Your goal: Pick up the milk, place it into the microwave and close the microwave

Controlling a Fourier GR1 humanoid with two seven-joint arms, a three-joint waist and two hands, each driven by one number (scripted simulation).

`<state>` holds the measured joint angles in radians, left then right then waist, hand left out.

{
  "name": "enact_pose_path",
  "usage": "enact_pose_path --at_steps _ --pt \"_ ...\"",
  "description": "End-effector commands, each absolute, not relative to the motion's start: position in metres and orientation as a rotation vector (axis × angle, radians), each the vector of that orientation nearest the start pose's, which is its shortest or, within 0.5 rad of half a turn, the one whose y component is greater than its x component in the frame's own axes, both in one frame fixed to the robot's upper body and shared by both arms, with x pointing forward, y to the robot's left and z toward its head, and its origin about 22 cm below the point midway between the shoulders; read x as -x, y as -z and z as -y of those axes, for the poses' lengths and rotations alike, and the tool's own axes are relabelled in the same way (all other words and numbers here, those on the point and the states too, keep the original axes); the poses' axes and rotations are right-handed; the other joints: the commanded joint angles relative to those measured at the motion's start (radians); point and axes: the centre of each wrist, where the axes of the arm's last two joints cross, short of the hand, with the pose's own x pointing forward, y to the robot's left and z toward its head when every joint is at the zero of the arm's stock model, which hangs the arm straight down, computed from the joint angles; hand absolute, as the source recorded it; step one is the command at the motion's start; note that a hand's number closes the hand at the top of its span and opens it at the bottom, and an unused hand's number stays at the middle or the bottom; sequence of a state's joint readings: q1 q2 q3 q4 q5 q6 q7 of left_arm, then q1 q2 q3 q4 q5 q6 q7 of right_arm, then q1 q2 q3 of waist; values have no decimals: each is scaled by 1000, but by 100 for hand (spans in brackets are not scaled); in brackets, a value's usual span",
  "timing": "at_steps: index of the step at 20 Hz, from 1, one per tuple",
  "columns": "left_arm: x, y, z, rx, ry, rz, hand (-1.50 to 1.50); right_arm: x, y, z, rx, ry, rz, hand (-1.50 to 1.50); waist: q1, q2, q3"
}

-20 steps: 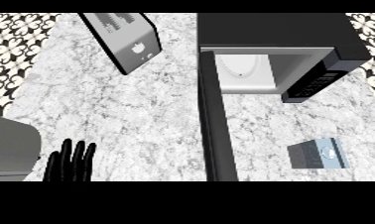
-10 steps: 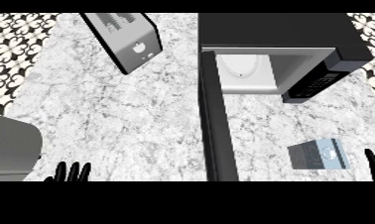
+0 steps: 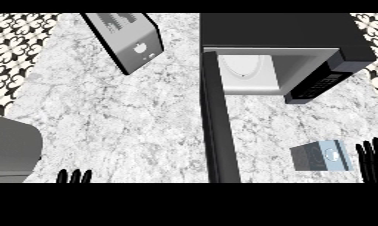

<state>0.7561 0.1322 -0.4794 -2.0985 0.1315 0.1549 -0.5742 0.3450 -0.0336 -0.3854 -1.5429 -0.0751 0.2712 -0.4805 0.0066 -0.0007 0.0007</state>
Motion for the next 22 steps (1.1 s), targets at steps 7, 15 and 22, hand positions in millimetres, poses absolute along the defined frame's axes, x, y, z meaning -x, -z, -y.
enact_pose_path --at_steps 7,15,22 --pt "-48 -26 -201 112 -210 1941 -150 -123 112 363 260 156 1714 -150 2 -1 0" --pt "-38 -19 -186 112 -223 1928 -150 -123 139 371 277 169 1745 -150 1 0 0" --pt "-37 -28 -188 109 -236 1913 -150 -139 152 359 246 132 1768 -150 1 0 0"
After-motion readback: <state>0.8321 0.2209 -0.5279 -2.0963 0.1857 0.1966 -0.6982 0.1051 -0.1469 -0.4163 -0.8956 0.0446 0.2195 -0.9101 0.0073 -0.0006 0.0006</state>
